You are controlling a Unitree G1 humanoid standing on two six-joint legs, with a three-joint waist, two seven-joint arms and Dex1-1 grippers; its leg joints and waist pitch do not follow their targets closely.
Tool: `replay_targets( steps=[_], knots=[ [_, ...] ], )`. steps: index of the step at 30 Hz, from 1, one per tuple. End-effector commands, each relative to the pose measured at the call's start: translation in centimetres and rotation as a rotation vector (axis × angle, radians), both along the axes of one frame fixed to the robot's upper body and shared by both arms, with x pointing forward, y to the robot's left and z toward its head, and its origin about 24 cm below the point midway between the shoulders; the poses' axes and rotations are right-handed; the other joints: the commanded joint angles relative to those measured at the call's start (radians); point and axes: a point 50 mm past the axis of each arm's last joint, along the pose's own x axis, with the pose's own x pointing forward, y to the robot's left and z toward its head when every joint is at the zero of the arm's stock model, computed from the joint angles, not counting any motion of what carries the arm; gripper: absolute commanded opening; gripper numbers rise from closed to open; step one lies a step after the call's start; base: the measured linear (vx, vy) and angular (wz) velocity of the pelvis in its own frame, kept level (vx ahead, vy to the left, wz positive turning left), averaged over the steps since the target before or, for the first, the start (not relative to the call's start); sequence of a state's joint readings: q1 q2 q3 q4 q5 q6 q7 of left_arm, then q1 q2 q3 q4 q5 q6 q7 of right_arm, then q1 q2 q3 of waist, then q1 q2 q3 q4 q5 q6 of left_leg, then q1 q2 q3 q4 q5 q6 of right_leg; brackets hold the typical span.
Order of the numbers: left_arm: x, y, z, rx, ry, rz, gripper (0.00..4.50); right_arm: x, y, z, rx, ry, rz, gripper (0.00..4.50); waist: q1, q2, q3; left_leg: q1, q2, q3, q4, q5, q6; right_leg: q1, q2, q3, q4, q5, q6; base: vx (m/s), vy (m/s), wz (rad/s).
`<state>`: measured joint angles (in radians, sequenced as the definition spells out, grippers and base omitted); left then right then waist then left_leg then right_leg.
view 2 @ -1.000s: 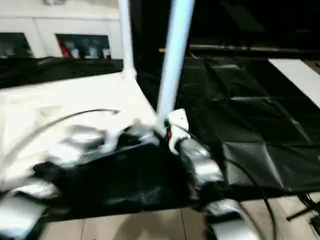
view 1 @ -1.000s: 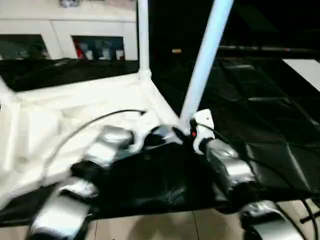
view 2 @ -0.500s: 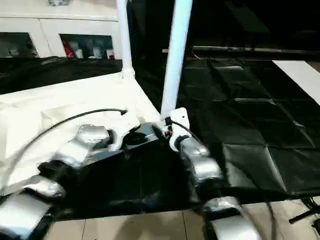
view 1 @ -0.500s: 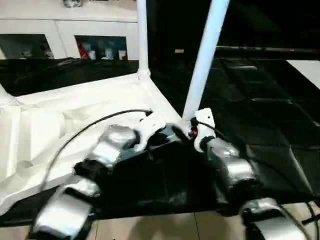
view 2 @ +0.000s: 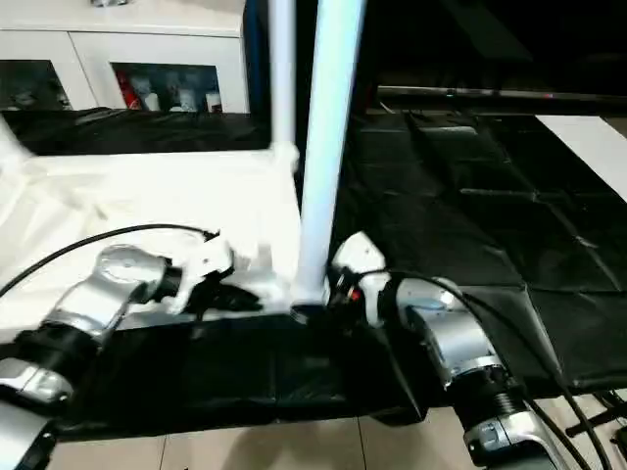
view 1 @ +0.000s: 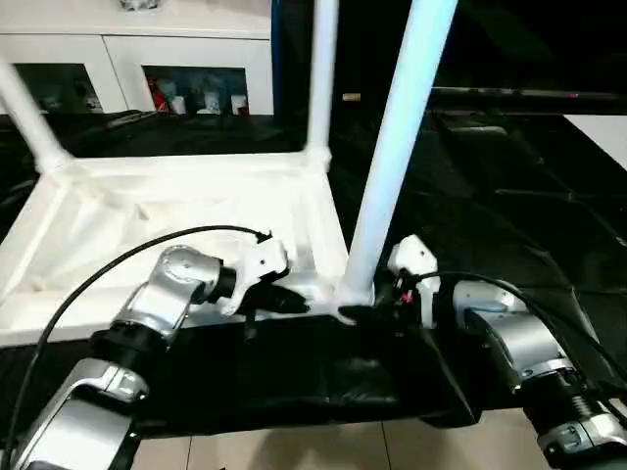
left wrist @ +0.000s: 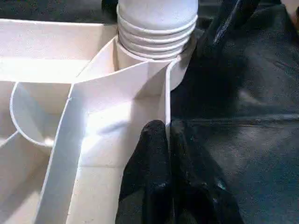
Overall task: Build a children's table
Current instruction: Rotate leg to tighten
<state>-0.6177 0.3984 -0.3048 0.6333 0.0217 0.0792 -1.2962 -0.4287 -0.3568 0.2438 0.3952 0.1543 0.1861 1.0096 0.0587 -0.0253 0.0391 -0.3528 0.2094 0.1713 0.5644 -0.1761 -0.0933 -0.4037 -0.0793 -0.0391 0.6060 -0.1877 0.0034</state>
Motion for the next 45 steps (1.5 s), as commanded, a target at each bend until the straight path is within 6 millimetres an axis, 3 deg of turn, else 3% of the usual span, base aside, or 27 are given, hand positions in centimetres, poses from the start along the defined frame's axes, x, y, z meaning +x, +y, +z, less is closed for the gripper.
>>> replay_targets(
  steps=[1,3,4,8,16,22,25,28,29,30,32,34,37,38,41,45],
  knots=[
    [-1.0,0.3,-1.8,0.056,0.078,-0.018,0.0,0.4,0.1,0.5,-0.009,-0.027,-0.007,3.92,0.001,0.0,-0.05,0.001,0.016,0.006,-0.063,-0.259,0.022,0.046,-0.044,0.032,-0.074,-0.211,-0.22,0.0,0.0,0.0],
    [-1.1,0.4,-1.8,0.054,0.079,-0.015,0.0,0.4,0.2,0.4,-0.016,-0.027,-0.011,3.92,0.001,-0.002,-0.051,0.001,0.015,0.007,-0.062,-0.246,0.022,0.047,-0.044,0.032,-0.071,-0.187,-0.222,0.0,0.0,0.0],
    [-1.1,0.4,-1.8,0.053,0.078,-0.012,0.0,0.4,0.2,0.3,-0.018,-0.025,-0.014,3.65,0.001,-0.001,-0.052,0.0,0.014,0.006,-0.061,-0.234,0.023,0.049,-0.044,0.032,-0.07,-0.172,-0.224,0.0,0.0,0.0],
    [-1.1,0.3,-1.7,0.051,0.079,-0.01,0.0,0.5,0.2,0.2,-0.031,-0.022,-0.021,3.4,0.001,-0.002,-0.052,-0.001,0.013,0.008,-0.059,-0.211,0.03,0.051,-0.043,0.032,-0.067,-0.138,-0.229,0.0,0.0,0.0],
    [-1.1,0.4,-1.7,0.053,0.073,-0.004,0.0,0.6,0.0,0.0,-0.051,-0.027,-0.032,2.84,0.0,-0.002,-0.052,0.0,0.013,0.007,-0.059,-0.22,0.027,0.051,-0.043,0.032,-0.068,-0.16,-0.224,0.0,0.0,0.0],
    [-0.9,0.3,-1.8,0.045,0.06,0.037,0.0,0.9,0.2,-0.1,0.02,-0.019,-0.104,2.74,-0.002,-0.002,-0.05,-0.002,0.013,0.007,-0.06,-0.223,0.027,0.049,-0.044,0.031,-0.069,-0.171,-0.225,0.0,0.0,0.0],
    [-0.3,0.0,-1.9,0.047,0.031,0.098,0.0,1.5,0.4,-0.3,0.072,-0.006,-0.226,2.73,-0.005,-0.003,-0.047,0.0,0.012,0.006,-0.062,-0.257,0.011,0.046,-0.044,0.031,-0.076,-0.245,-0.208,0.0,0.0,0.0],
    [1.2,-1.9,-2.1,0.046,-0.03,0.256,0.0,2.6,0.5,-2.4,0.041,0.013,-0.567,2.73,-0.013,-0.002,-0.044,0.006,0.01,0.0,-0.067,-0.323,-0.021,0.037,-0.046,0.029,-0.089,-0.399,-0.162,0.0,0.0,0.0],
    [1.6,-2.7,-2.2,0.045,-0.041,0.3,0.0,2.8,0.6,-3.1,0.034,0.026,-0.679,2.72,-0.016,-0.004,-0.044,0.005,0.01,0.001,-0.067,-0.323,-0.026,0.036,-0.046,0.032,-0.09,-0.401,-0.156,0.0,0.0,0.0],
    [1.6,-2.7,-2.2,0.045,-0.041,0.3,0.0,2.8,0.6,-3.1,0.034,0.026,-0.679,2.72,-0.014,0.0,-0.043,0.013,0.01,0.0,-0.066,-0.342,-0.038,0.027,-0.047,0.032,-0.094,-0.419,-0.151,0.0,0.0,0.0],
    [2.1,-4.6,-2.2,0.037,-0.051,0.365,0.0,2.9,1.4,-3.7,0.013,0.041,-0.815,2.72,-0.02,-0.003,-0.043,0.006,0.008,-0.001,-0.068,-0.346,-0.037,0.032,-0.044,0.032,-0.094,-0.416,-0.141,0.0,0.0,0.0],
    [2.1,-6.3,-2.2,0.039,-0.057,0.363,0.0,3.0,2.9,-3.7,0.012,0.022,-0.815,2.72,-0.018,0.001,-0.047,0.009,0.008,0.001,-0.065,-0.341,-0.026,0.028,-0.043,0.033,-0.096,-0.374,-0.145,0.0,0.0,0.0],
    [1.8,-7.3,-2.3,0.038,-0.061,0.323,0.0,2.9,4.4,-3.4,0.003,-0.012,-0.732,2.72,-0.012,-0.002,-0.048,0.001,0.006,0.001,-0.067,-0.321,-0.01,0.037,-0.041,0.032,-0.091,-0.318,-0.15,0.0,0.0,0.0],
    [1.8,-7.3,-2.3,0.038,-0.061,0.321,0.0,2.9,4.5,-3.4,0.003,-0.013,-0.728,2.72,-0.012,-0.001,-0.048,0.001,0.007,0.001,-0.067,-0.321,-0.008,0.037,-0.041,0.032,-0.09,-0.315,-0.151,0.0,0.0,0.0],
    [1.7,-7.2,-2.3,0.036,-0.064,0.302,0.0,3.0,4.8,-2.8,0.06,-0.033,-0.69,3.42,-0.012,-0.003,-0.048,0.0,0.007,0.001,-0.068,-0.322,-0.002,0.038,-0.042,0.032,-0.091,-0.308,-0.153,0.0,0.0,0.0],
    [1.5,-5.9,-2.4,0.034,-0.062,0.27,0.0,3.7,3.8,-1.3,0.124,-0.079,-0.662,3.77,-0.011,-0.005,-0.049,-0.003,0.008,0.0,-0.068,-0.319,0.009,0.041,-0.044,0.032,-0.09,-0.315,-0.153,0.0,0.0,0.0]
  ],
)
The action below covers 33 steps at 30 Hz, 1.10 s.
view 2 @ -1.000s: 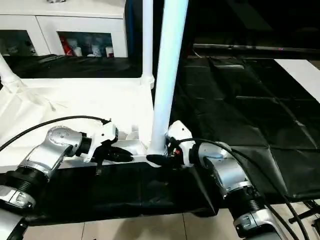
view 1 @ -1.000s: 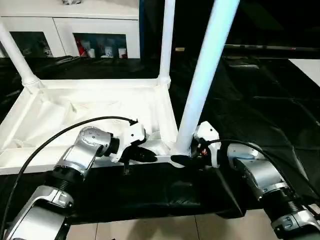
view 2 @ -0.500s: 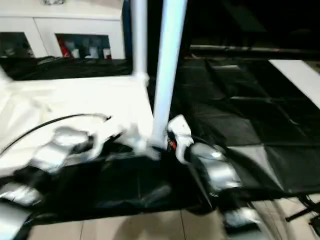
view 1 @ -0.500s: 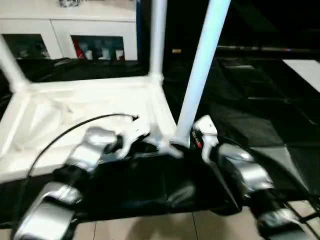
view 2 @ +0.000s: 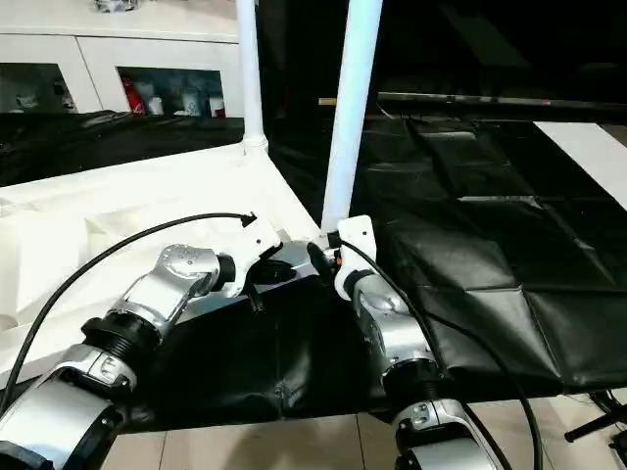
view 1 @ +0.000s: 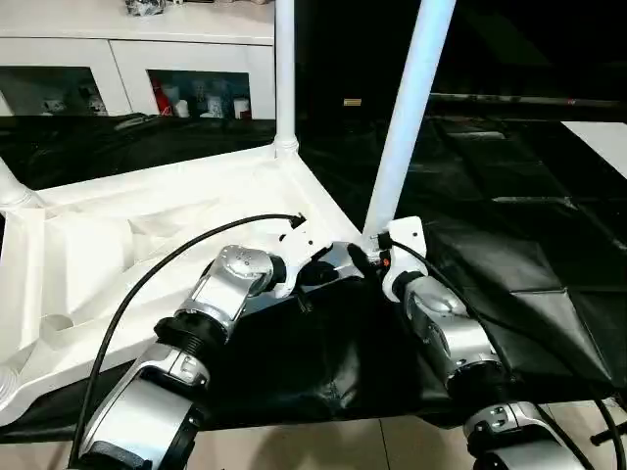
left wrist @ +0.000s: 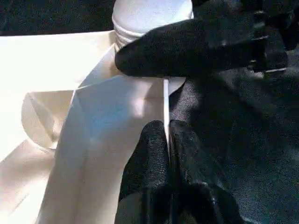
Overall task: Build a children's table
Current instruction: Rotate leg to tighten
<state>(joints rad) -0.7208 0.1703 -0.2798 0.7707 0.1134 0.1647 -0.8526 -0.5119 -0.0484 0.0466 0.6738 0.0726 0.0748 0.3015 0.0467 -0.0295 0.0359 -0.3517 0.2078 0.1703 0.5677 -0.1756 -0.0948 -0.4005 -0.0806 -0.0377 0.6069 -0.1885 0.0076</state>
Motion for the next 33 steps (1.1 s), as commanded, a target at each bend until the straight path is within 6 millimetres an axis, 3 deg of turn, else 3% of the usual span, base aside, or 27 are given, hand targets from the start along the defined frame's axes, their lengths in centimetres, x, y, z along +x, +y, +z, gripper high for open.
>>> replay_targets(
  steps=[1,3,4,7,9,12,17,25,31,33],
  knots=[
    [-1.2,-0.1,-1.9,0.029,0.074,-0.05,0.0,0.1,1.0,0.8,0.022,-0.025,0.084,3.87,0.001,-0.004,-0.046,-0.005,0.01,0.002,-0.071,-0.314,0.013,0.038,-0.042,0.03,-0.091,-0.308,-0.159,0.0,0.0,0.0],
    [-1.6,1.0,-1.8,0.032,0.07,-0.109,0.0,0.5,-0.3,1.7,0.015,-0.021,0.123,3.93,0.0,-0.006,-0.047,-0.011,0.01,0.002,-0.071,-0.28,0.023,0.045,-0.042,0.031,-0.085,-0.276,-0.163,0.0,0.0,0.0],
    [-1.6,1.0,-1.8,0.032,0.07,-0.109,0.0,0.5,-0.3,1.7,0.015,-0.021,0.123,3.93,0.003,-0.003,-0.049,-0.007,0.012,0.004,-0.068,-0.257,0.029,0.042,-0.042,0.031,-0.084,-0.247,-0.171,0.0,0.0,0.0],
    [-2.2,2.4,-1.8,0.017,0.109,-0.169,0.0,-0.4,-1.5,2.0,-0.077,-0.016,0.329,3.93,0.007,-0.003,-0.053,-0.01,0.01,0.008,-0.06,-0.182,0.052,0.051,-0.039,0.03,-0.069,-0.101,-0.213,0.0,0.0,0.0],
    [-2.5,3.0,-1.5,-0.001,0.121,-0.203,0.0,-1.1,-2.3,2.1,-0.097,0.014,0.425,3.93,0.009,-0.003,-0.052,-0.01,0.011,0.009,-0.059,-0.167,0.063,0.054,-0.039,0.03,-0.066,-0.068,-0.225,0.0,0.0,0.0],
    [-3.2,4.3,-1.1,-0.018,0.164,-0.28,0.0,-2.3,-3.5,2.6,-0.141,0.03,0.594,3.93,0.013,-0.006,-0.05,-0.008,0.014,0.01,-0.059,-0.179,0.075,0.054,-0.041,0.03,-0.068,-0.091,-0.227,0.0,0.0,0.0],
    [-4.1,5.4,-0.7,-0.02,0.204,-0.338,0.0,-3.2,-3.7,2.9,-0.175,0.04,0.706,3.93,0.01,-0.003,-0.048,-0.005,0.018,0.009,-0.063,-0.205,0.053,0.049,-0.043,0.03,-0.071,-0.155,-0.228,0.0,0.0,0.0],
    [-4.4,5.7,-0.7,-0.026,0.207,-0.339,0.0,-3.0,-2.9,2.9,-0.155,0.032,0.703,3.93,0.008,-0.006,-0.048,-0.004,0.015,0.01,-0.062,-0.198,0.041,0.047,-0.041,0.031,-0.068,-0.143,-0.227,0.0,0.0,0.0],
    [-4.4,5.7,-0.6,-0.023,0.209,-0.334,0.0,-3.0,-2.9,2.6,-0.173,0.052,0.716,3.3,0.005,-0.006,-0.047,-0.004,0.015,0.009,-0.062,-0.206,0.037,0.048,-0.041,0.031,-0.069,-0.171,-0.219,0.0,0.0,0.0],
    [-4.4,5.7,-0.6,-0.023,0.209,-0.332,0.0,-2.9,-2.9,2.6,-0.17,0.054,0.716,3.3,0.004,-0.006,-0.048,-0.005,0.014,0.009,-0.061,-0.205,0.037,0.048,-0.041,0.031,-0.069,-0.171,-0.219,0.0,0.0,0.0]
  ],
)
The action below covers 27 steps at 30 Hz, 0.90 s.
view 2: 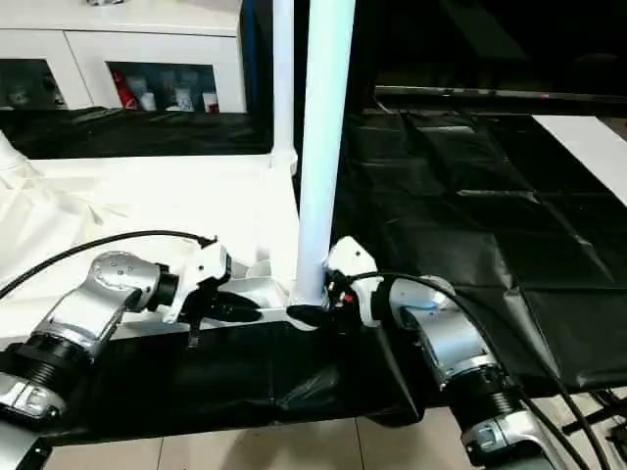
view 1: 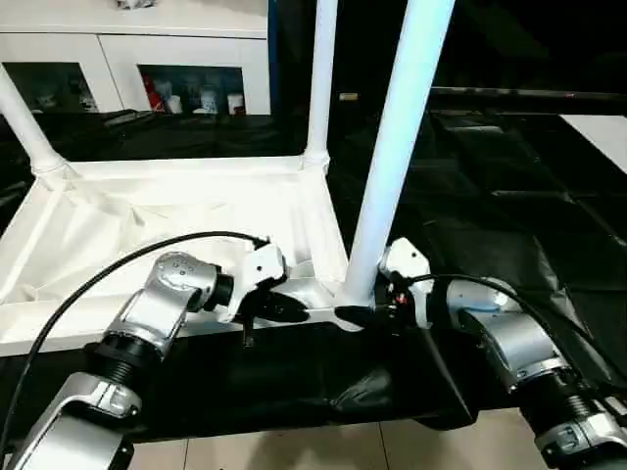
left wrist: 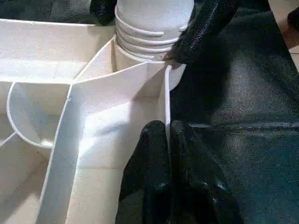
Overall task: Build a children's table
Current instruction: Rotate leg to tighten
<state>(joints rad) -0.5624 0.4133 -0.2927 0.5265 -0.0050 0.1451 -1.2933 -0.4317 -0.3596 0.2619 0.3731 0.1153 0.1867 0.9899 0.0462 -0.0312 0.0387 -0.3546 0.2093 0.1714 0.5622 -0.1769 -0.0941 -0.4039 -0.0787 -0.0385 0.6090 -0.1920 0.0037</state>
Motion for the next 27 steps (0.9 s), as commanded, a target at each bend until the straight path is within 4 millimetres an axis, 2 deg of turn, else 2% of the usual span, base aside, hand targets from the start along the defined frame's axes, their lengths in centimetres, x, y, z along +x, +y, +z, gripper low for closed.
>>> replay_targets(
  steps=[1,5,9,12,13,14,15,16,17,20,21,22,24,25,26,27],
  knots=[
    [-0.9,-0.1,-1.2,0.013,0.067,-0.029,0.0,0.6,-0.5,0.4,-0.018,-0.013,-0.03,3.11,0.005,-0.003,-0.051,-0.001,0.013,0.007,-0.056,-0.204,0.036,0.051,-0.043,0.032,-0.071,-0.166,-0.215,0.0,0.0,0.0],
    [-1.0,-0.1,-1.2,0.015,0.076,-0.032,0.0,0.6,-0.5,0.3,-0.013,-0.01,-0.034,2.85,0.003,-0.003,-0.051,-0.002,0.013,0.007,-0.055,-0.204,0.035,0.052,-0.043,0.032,-0.07,-0.157,-0.22,0.0,0.0,0.0],
    [-1.0,0.0,-1.2,0.019,0.081,-0.032,0.0,0.7,-0.6,0.1,-0.01,-0.012,-0.076,2.78,0.003,-0.002,-0.052,-0.002,0.012,0.007,-0.054,-0.194,0.037,0.053,-0.042,0.032,-0.067,-0.135,-0.226,0.0,0.0,0.0],
    [-0.4,-0.2,-1.4,0.033,0.049,0.033,0.0,1.7,-0.7,-0.7,0.009,-0.027,-0.261,2.77,-0.005,-0.001,-0.049,-0.002,0.011,0.005,-0.058,-0.232,0.018,0.05,-0.043,0.031,-0.074,-0.209,-0.213,0.0,0.0,0.0],
    [0.2,-0.7,-1.6,0.038,0.02,0.087,0.0,2.1,-0.7,-1.3,0.028,-0.017,-0.389,2.77,-0.007,-0.005,-0.049,-0.002,0.011,0.005,-0.058,-0.238,0.016,0.049,-0.043,0.031,-0.076,-0.224,-0.209,0.0,0.0,0.0],
    [0.6,-1.2,-1.8,0.044,0.002,0.128,0.0,2.3,-0.6,-1.8,0.05,0.001,-0.477,2.77,-0.011,-0.004,-0.043,0.001,0.009,0.005,-0.061,-0.271,0.0,0.041,-0.043,0.032,-0.083,-0.294,-0.193,0.0,0.0,0.0],
    [1.1,-1.8,-1.9,0.047,-0.016,0.168,0.0,2.5,-0.4,-2.2,0.057,0.015,-0.566,2.76,-0.01,-0.003,-0.045,0.006,0.009,0.002,-0.061,-0.292,-0.016,0.04,-0.046,0.032,-0.087,-0.35,-0.176,0.0,0.0,0.0],
    [1.4,-2.4,-2.0,0.047,-0.026,0.203,0.0,2.6,-0.3,-2.6,0.052,0.028,-0.638,2.76,-0.007,-0.001,-0.049,0.007,0.011,-0.001,-0.062,-0.288,-0.022,0.041,-0.046,0.032,-0.085,-0.336,-0.171,0.0,0.0,0.0],
    [1.7,-2.9,-2.0,0.048,-0.035,0.229,0.0,2.7,-0.1,-2.9,0.05,0.034,-0.681,2.76,-0.011,-0.002,-0.046,0.004,0.01,0.001,-0.063,-0.287,-0.022,0.04,-0.042,0.033,-0.086,-0.325,-0.17,0.0,0.0,0.0],
    [2.8,-5.5,-2.1,0.049,-0.074,0.341,0.0,3.0,1.4,-3.4,0.023,0.011,-0.806,2.76,-0.01,0.002,-0.046,0.01,0.007,0.003,-0.062,-0.317,-0.03,0.033,-0.041,0.034,-0.09,-0.33,-0.166,0.0,0.0,0.0],
    [3.0,-6.0,-2.1,0.045,-0.079,0.359,0.0,3.1,1.8,-3.4,0.023,0.006,-0.814,2.76,-0.007,0.004,-0.048,0.013,0.007,0.002,-0.06,-0.319,-0.035,0.032,-0.041,0.034,-0.09,-0.326,-0.165,0.0,0.0,0.0],
    [3.0,-6.4,-2.0,0.043,-0.077,0.357,0.0,3.2,2.2,-3.3,0.021,-0.004,-0.82,2.76,-0.004,0.001,-0.048,0.013,0.006,0.004,-0.06,-0.321,-0.027,0.032,-0.041,0.034,-0.092,-0.316,-0.163,0.0,0.0,0.0],
    [2.9,-7.0,-2.1,0.047,-0.08,0.328,0.0,3.4,3.0,-3.2,0.025,-0.013,-0.802,2.76,-0.001,-0.001,-0.049,0.005,0.006,0.002,-0.061,-0.31,-0.013,0.038,-0.042,0.033,-0.09,-0.298,-0.16,0.0,0.0,0.0],
    [2.9,-7.2,-2.1,0.049,-0.086,0.302,0.0,3.5,3.6,-2.8,0.054,-0.026,-0.77,2.76,0.0,0.006,-0.05,0.005,0.006,0.001,-0.061,-0.303,-0.013,0.04,-0.043,0.033,-0.088,-0.286,-0.16,0.0,0.0,0.0],
    [2.9,-7.2,-2.0,0.049,-0.086,0.3,0.0,3.5,3.7,-2.8,0.059,-0.028,-0.764,3.1,-0.001,0.002,-0.05,0.002,0.006,0.002,-0.061,-0.295,-0.007,0.041,-0.041,0.033,-0.088,-0.265,-0.16,0.0,0.0,0.0],
    [2.9,-7.2,-2.0,0.047,-0.088,0.298,0.0,3.6,4.0,-2.5,0.076,-0.037,-0.741,3.1,0.001,0.002,-0.051,0.001,0.005,0.003,-0.06,-0.287,-0.002,0.043,-0.042,0.033,-0.087,-0.251,-0.163,0.0,0.0,0.0]
  ],
)
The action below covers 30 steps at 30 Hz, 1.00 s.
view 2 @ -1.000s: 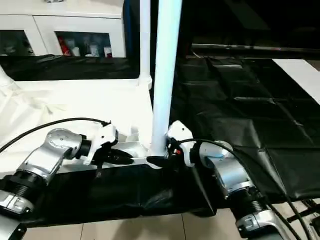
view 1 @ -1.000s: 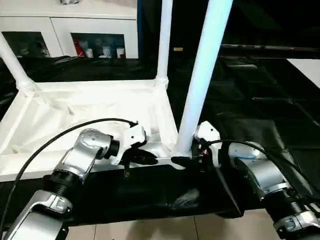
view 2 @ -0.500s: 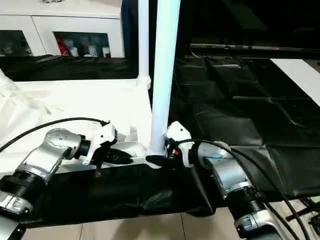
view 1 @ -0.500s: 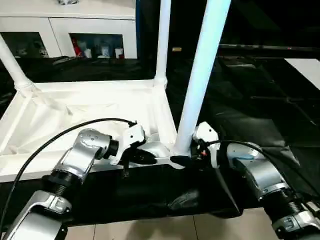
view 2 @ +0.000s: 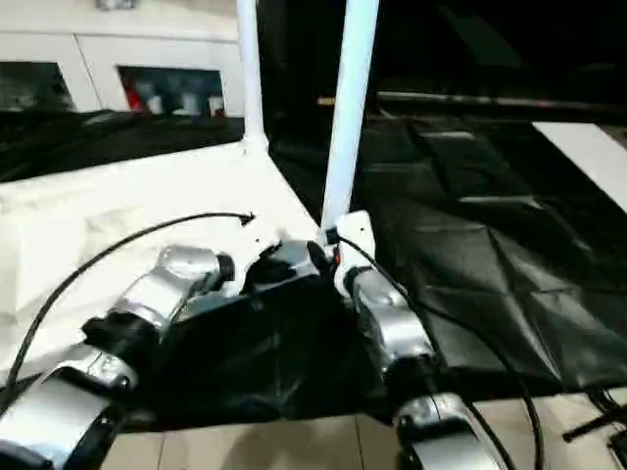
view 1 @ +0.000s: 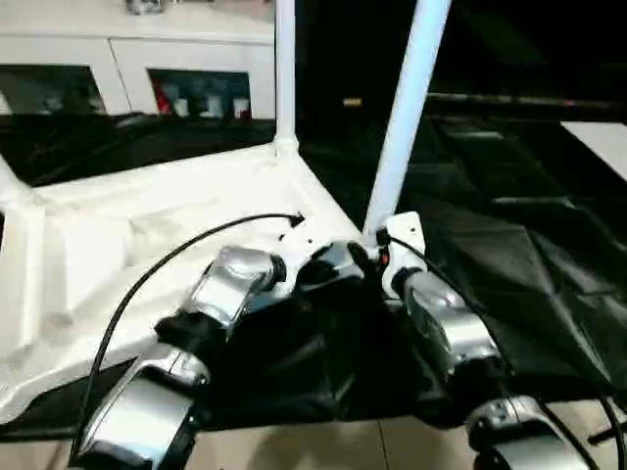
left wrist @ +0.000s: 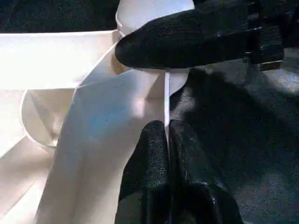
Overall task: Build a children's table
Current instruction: Rotate leg to tighten
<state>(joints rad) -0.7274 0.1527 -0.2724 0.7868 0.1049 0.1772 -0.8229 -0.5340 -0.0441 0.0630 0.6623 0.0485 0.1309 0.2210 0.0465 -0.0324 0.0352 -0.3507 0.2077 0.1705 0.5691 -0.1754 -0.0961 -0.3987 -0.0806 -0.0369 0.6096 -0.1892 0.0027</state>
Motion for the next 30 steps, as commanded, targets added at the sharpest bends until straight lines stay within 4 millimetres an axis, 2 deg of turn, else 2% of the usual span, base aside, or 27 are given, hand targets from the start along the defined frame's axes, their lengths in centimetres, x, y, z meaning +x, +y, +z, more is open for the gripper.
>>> replay_targets(
  steps=[1,5,8,10,12,14,18,19,20,21,24,26,27,28,30],
  knots=[
    [-0.7,-0.8,-1.3,0.024,0.046,-0.042,0.0,-0.3,1.4,-0.4,-0.001,0.016,0.073,3.31,0.001,0.003,-0.047,-0.003,0.007,0.004,-0.068,-0.288,0.003,0.038,-0.04,0.03,-0.088,-0.26,-0.162,0.0,0.0,0.0],
    [-0.8,0.5,-1.3,0.031,0.036,-0.077,0.0,0.0,0.7,0.5,-0.004,-0.03,0.123,3.64,0.003,0.0,-0.046,-0.005,0.008,0.002,-0.069,-0.29,0.012,0.04,-0.041,0.029,-0.088,-0.282,-0.159,0.0,0.0,0.0],
    [-1.4,1.9,-1.3,0.03,0.048,-0.158,0.0,-0.2,-0.3,1.4,-0.012,-0.049,0.269,3.95,0.005,-0.001,-0.047,-0.008,0.01,0.001,-0.069,-0.274,0.021,0.044,-0.042,0.029,-0.086,-0.267,-0.163,0.0,0.0,0.0],
    [-1.9,3.2,-1.4,0.032,0.089,-0.197,0.0,-0.9,-1.3,1.9,-0.047,-0.065,0.406,3.95,0.007,0.001,-0.05,-0.009,0.012,0.005,-0.064,-0.23,0.036,0.045,-0.042,0.031,-0.078,-0.193,-0.181,0.0,0.0,0.0],
    [-2.1,3.6,-1.3,0.033,0.091,-0.222,0.0,-1.2,-1.6,2.1,-0.059,-0.07,0.457,3.95,0.009,0.0,-0.052,-0.01,0.013,0.007,-0.061,-0.186,0.054,0.049,-0.04,0.031,-0.069,-0.098,-0.205,0.0,0.0,0.0],
    [-2.5,4.3,-1.2,0.016,0.117,-0.247,0.0,-1.8,-2.3,2.3,-0.071,-0.058,0.541,3.95,0.012,0.002,-0.052,-0.009,0.013,0.008,-0.058,-0.165,0.066,0.052,-0.04,0.031,-0.064,-0.047,-0.225,0.0,0.0,0.0],
    [-3.9,6.0,-0.6,0.021,0.206,-0.375,0.0,-4.1,-3.8,2.5,-0.106,0.007,0.78,3.95,0.012,0.002,-0.051,-0.008,0.017,0.009,-0.058,-0.178,0.078,0.054,-0.04,0.03,-0.062,-0.046,-0.241,0.0,0.0,0.0],
    [-3.9,6.0,-0.6,0.021,0.209,-0.377,0.0,-4.1,-3.8,2.5,-0.106,0.009,0.785,3.95,0.011,0.002,-0.05,-0.007,0.016,0.009,-0.059,-0.187,0.078,0.053,-0.039,0.029,-0.063,-0.06,-0.244,0.0,0.0,0.0],
    [-4.1,6.1,-0.5,0.017,0.218,-0.387,0.0,-4.3,-3.8,2.5,-0.103,0.019,0.803,3.95,0.009,0.002,-0.047,-0.008,0.016,0.009,-0.061,-0.207,0.07,0.049,-0.04,0.029,-0.068,-0.106,-0.239,0.0,0.0,0.0],
    [-4.2,6.2,-0.4,0.014,0.223,-0.398,0.0,-4.5,-3.7,2.5,-0.104,0.022,0.813,3.95,0.009,0.002,-0.046,-0.004,0.017,0.009,-0.062,-0.23,0.057,0.046,-0.041,0.029,-0.073,-0.159,-0.235,0.0,0.0,0.0],
    [-4.4,6.1,-0.3,0.011,0.223,-0.408,0.0,-4.3,-3.3,2.2,-0.113,0.008,0.797,3.95,0.008,0.004,-0.044,-0.001,0.018,0.008,-0.066,-0.26,0.032,0.042,-0.041,0.031,-0.076,-0.207,-0.224,0.0,0.0,0.0],
    [-4.5,6.1,-0.4,0.009,0.221,-0.409,0.0,-4.1,-3.1,2.3,-0.098,-0.001,0.787,3.95,0.008,0.004,-0.045,-0.001,0.019,0.006,-0.067,-0.264,0.026,0.041,-0.042,0.031,-0.075,-0.209,-0.221,0.0,0.0,0.0],
    [-4.6,6.0,-0.4,0.008,0.221,-0.41,0.0,-4.1,-2.9,2.4,-0.081,-0.003,0.791,3.95,0.008,0.003,-0.047,0.0,0.018,0.007,-0.066,-0.25,0.025,0.042,-0.04,0.032,-0.073,-0.183,-0.22,0.0,0.0,0.0],
    [-4.6,6.0,-0.4,0.007,0.223,-0.412,0.0,-4.2,-2.9,2.4,-0.075,-0.002,0.796,3.69,0.01,0.003,-0.049,-0.001,0.017,0.007,-0.064,-0.229,0.028,0.045,-0.04,0.032,-0.069,-0.148,-0.225,0.0,0.0,0.0],
    [-4.7,6.0,-0.4,0.006,0.226,-0.411,0.0,-4.2,-2.9,2.4,-0.08,0.007,0.804,3.61,0.011,0.003,-0.051,-0.003,0.016,0.009,-0.061,-0.199,0.039,0.047,-0.039,0.031,-0.064,-0.094,-0.235,0.0,0.0,0.0]
  ],
)
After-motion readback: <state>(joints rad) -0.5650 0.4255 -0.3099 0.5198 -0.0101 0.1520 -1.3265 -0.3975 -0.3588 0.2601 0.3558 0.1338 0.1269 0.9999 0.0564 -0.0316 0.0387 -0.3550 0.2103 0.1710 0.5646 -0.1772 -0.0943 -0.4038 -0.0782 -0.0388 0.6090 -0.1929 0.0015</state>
